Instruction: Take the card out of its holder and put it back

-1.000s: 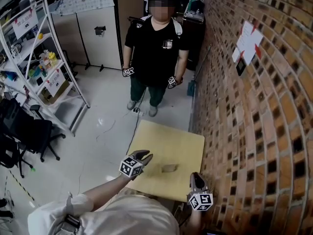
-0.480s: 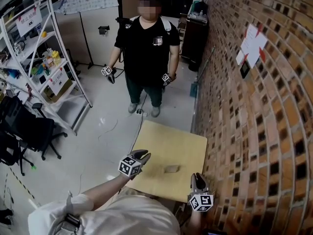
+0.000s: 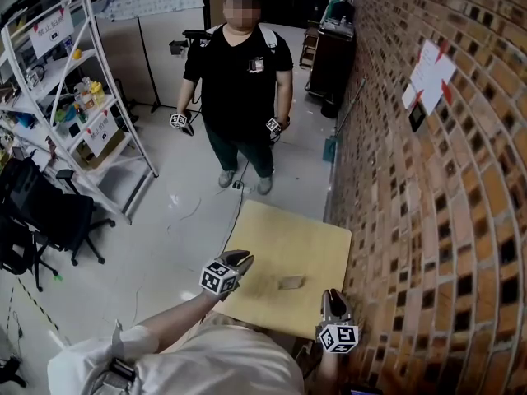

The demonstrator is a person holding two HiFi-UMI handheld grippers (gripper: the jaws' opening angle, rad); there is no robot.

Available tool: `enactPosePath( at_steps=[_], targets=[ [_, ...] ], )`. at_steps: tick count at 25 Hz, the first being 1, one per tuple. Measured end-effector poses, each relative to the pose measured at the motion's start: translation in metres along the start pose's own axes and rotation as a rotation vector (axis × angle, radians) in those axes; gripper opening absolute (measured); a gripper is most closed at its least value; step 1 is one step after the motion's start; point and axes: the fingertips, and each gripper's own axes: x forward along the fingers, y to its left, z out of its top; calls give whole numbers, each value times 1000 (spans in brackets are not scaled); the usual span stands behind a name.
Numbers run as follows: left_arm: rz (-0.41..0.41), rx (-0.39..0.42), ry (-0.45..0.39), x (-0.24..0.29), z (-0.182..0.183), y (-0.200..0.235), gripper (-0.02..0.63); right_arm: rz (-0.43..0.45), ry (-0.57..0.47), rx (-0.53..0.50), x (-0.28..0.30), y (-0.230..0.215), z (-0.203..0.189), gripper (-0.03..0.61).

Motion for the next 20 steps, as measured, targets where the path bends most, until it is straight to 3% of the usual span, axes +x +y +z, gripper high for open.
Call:
enactPosePath(
  at_steps=[20],
  targets=[
    [16, 9, 16, 9, 0, 0, 79, -9, -5, 6, 1, -8, 1, 61]
  ],
)
